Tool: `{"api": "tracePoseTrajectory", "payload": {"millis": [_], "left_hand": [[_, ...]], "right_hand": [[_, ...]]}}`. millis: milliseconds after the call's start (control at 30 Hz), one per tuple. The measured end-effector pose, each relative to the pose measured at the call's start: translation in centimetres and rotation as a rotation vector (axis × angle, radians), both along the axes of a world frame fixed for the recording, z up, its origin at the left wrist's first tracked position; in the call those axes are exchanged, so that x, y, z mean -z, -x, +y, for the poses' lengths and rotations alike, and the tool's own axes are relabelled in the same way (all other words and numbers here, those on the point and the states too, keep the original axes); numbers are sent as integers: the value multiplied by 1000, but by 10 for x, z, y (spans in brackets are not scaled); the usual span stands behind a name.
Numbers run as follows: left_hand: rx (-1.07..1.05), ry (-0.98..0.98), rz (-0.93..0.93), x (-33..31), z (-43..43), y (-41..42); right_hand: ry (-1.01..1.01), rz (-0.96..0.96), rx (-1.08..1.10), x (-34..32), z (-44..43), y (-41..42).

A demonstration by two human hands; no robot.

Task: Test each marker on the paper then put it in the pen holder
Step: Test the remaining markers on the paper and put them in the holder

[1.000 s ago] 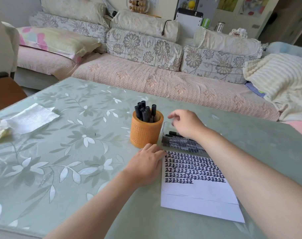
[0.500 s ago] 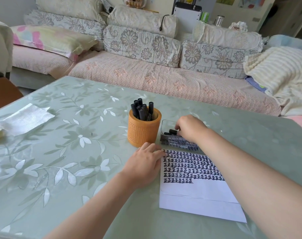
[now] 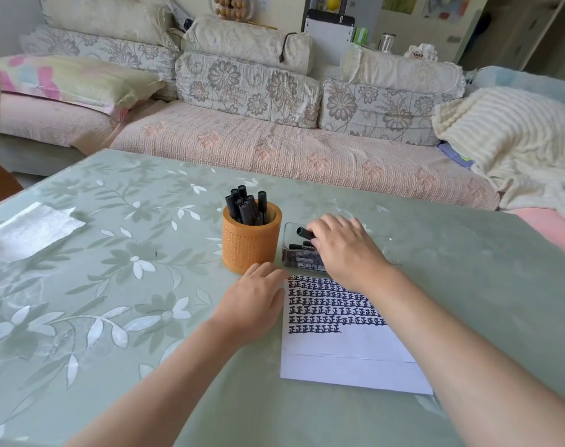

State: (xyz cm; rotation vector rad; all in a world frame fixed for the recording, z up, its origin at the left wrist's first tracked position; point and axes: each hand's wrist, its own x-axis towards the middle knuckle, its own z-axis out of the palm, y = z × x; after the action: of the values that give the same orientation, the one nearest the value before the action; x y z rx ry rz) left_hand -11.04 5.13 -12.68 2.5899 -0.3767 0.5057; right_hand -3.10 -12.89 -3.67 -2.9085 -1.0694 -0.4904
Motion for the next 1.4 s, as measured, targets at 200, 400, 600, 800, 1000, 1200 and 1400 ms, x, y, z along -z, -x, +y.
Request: {"api": "tracePoseTrajectory", "payload": {"millis": [200,400,600,800,1000,1200,1400], "left_hand": [[-32,234,-128,-15,-6,12],[13,169,-155,-21,-15,18],[23,156,-111,-25,-13,17],[-6,191,-60,-32,-15,23],[44,201,53,-46,-35,35],[133,93,88,-51,-64,44],[16,176,-67,-51,-67,30]], "right_hand": [[2,83,-22,3,-8,32],[-281,396,9,18,-18,50],[-443,589,74,27,-38,58],[-664,608,156,28,-56,63],[-1237,915,128,18,-68,76],[-1363,985,98,22,-73,77],[-694,655,147,37,-90,66]]}}
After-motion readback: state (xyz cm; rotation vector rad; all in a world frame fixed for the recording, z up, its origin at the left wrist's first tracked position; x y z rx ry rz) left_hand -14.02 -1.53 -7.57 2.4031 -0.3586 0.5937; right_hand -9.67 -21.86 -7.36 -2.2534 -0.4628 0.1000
